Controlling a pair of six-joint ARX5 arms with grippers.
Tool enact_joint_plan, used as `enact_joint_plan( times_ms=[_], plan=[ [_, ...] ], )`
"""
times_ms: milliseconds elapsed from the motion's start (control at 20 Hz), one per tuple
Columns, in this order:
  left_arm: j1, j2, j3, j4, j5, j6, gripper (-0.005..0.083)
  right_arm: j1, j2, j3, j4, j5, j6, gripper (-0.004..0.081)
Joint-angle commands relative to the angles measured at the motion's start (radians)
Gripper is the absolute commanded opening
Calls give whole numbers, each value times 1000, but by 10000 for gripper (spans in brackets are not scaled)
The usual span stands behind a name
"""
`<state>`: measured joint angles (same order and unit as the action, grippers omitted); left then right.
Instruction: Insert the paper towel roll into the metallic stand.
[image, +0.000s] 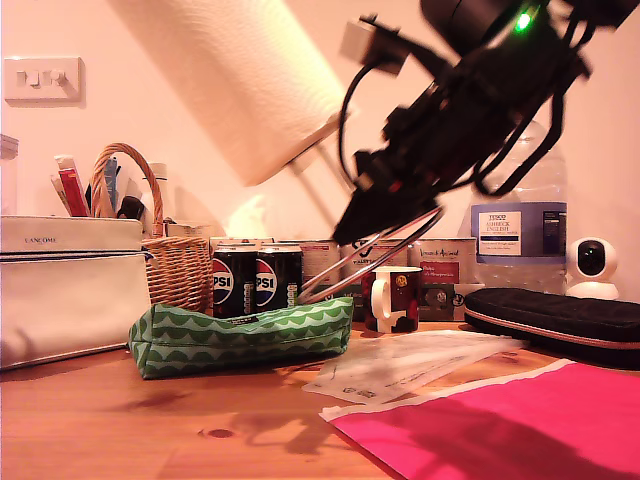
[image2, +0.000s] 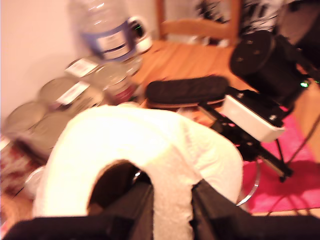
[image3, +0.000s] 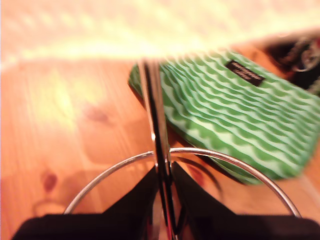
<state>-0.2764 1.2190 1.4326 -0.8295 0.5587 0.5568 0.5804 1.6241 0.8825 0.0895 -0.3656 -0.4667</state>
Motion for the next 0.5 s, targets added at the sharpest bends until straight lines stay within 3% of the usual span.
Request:
enact_joint_plan(
  times_ms=[0,450],
  plan=[
    [4,-3,17,16,-86,15,-21,0,-6,7,79,-49,96,-13],
    [-125,-1,21,71,-325,11,-21,3,57,-10,172,-160,161,-13]
  ],
)
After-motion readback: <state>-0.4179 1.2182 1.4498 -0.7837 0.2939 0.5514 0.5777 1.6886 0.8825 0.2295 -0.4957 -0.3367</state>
